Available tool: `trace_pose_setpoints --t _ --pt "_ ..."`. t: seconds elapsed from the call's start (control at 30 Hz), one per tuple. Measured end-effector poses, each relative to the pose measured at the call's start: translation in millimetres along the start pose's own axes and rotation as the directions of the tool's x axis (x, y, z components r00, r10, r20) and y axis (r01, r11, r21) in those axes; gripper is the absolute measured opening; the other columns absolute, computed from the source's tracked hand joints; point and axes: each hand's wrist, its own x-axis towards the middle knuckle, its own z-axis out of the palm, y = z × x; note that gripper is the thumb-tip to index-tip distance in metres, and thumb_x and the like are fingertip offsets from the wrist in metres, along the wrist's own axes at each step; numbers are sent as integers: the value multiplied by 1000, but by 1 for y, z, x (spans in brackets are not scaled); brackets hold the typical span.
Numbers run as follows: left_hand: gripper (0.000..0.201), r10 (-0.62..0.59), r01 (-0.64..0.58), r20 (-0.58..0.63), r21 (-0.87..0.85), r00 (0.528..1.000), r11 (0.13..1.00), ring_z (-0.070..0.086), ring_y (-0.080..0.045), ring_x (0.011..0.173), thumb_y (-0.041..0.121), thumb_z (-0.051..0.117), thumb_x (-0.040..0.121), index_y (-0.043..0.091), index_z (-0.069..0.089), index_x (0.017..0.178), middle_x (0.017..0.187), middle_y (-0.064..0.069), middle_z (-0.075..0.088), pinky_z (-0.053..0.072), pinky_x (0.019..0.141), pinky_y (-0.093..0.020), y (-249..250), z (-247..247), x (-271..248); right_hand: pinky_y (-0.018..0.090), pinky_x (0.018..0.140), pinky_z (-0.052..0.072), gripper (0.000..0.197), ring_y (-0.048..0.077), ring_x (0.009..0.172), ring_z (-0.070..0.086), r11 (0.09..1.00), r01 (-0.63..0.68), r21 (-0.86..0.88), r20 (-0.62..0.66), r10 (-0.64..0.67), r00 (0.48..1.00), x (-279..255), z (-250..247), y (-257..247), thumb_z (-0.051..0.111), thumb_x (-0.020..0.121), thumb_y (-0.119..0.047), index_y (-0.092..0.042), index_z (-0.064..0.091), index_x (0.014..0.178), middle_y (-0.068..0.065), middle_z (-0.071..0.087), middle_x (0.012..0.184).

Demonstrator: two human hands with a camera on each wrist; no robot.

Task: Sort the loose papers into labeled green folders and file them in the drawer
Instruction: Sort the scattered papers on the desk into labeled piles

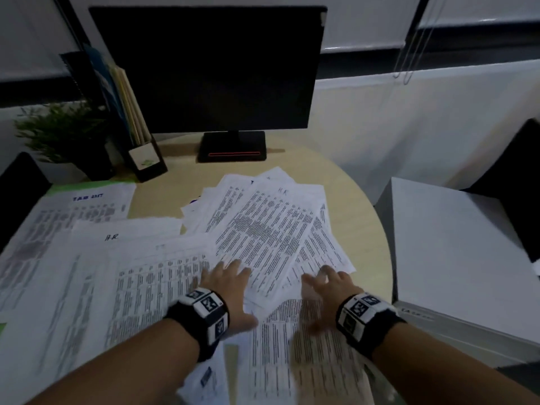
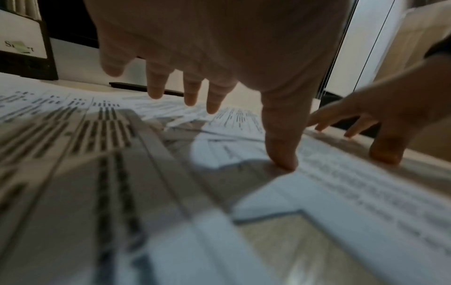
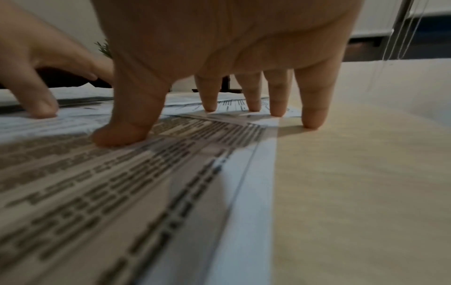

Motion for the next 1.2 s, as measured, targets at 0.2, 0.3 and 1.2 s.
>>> trace_pose_setpoints --t 0.2,0.3,1.2 --pt "108 -97 95 45 48 994 994 -11 -23 146 70 52 71 27 -4 151 159 5 -14 -7 115 -54 9 6 -7 58 106 32 111 35 141 11 999 15 31 57 -17 998 -2 -5 23 81 61 -54 -43 8 143 2 0 156" --pt "103 -40 39 14 58 999 998 -12 -19 146 70 49 74 26 -2 152 159 6 -12 -10 115 -50 14 0 -1 59 108 30 113 35 142 10 999 -4 36 63 2 998 -1 -8 40 81 61 -53 -43 6 144 1 -2 157" --pt "76 38 -37 22 -61 999 997 33 -33 134 63 49 84 20 29 143 150 -9 29 26 112 -50 47 -6 50 37 101 43 111 31 128 44 860 -367 353 56 373 926 59 -61 27 68 60 -74 -11 31 143 11 41 140"
